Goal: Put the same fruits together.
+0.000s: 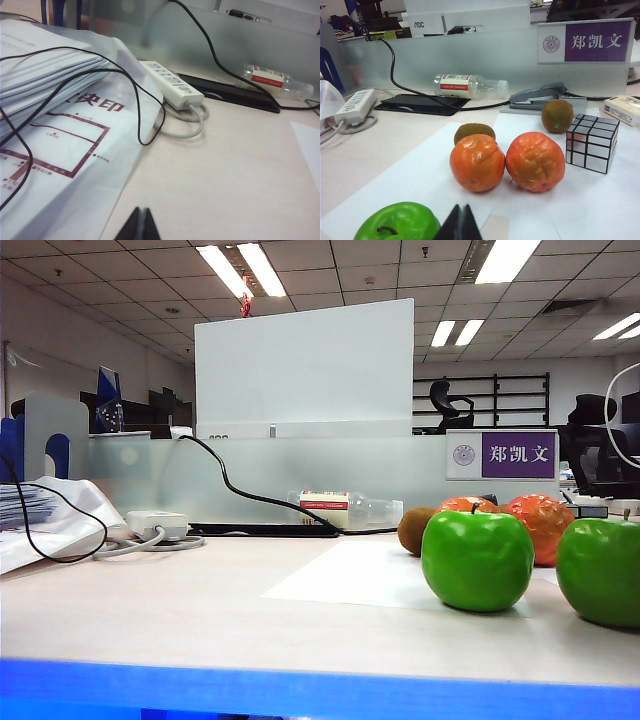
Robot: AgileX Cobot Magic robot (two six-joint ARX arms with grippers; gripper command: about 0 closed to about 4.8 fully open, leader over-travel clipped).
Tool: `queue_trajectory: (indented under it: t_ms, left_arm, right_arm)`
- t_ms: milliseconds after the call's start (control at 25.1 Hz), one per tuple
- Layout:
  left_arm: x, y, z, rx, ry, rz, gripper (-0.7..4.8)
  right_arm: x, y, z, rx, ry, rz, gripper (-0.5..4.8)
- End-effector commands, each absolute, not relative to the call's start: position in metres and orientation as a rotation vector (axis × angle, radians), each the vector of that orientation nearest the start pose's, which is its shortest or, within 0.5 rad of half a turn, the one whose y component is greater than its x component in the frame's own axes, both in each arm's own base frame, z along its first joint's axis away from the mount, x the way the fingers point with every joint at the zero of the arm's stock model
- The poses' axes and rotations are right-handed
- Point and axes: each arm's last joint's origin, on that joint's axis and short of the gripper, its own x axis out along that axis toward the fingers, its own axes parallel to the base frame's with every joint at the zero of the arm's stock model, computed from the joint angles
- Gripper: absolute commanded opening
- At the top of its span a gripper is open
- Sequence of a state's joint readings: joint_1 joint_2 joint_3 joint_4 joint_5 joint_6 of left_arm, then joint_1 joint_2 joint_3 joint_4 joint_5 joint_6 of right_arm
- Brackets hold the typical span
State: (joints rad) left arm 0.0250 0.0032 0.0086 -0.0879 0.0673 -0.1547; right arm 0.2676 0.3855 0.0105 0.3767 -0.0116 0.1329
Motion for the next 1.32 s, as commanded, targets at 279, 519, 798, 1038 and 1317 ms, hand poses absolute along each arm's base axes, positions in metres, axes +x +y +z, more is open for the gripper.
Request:
queue_trajectory:
  t_ms: [279,519,798,1038,1317]
  left_arm:
    - [0.097,0.001,0.159,-0.160,0.069,-0.036,-0.05]
    - [0.097,0.001,0.159,-0.160,0.069,-0.036,-0.05]
    - [0.097,0.001,0.159,-0.160,0.069,-0.036,-0.05]
    - [0.097,0.001,0.159,-0.160,0.069,-0.036,-0.05]
    - [0.097,0.001,0.159,-0.160,0.069,-0.036,-0.05]
  right_arm:
    - [0.118,0.033,0.171,0.134,0.000,0.279,-0.05]
    - [0.118,0.033,0.171,0.134,0.000,0.279,-0.05]
    - [0.117,0.032,0.172,0.135,-0.007,0.280,-0.05]
    - [0.100,0.021,0.186,0.101,-0.179,0.213,-0.05]
    - [0.095,0.003,0.184,0.111,-0.186,0.027,-0.05]
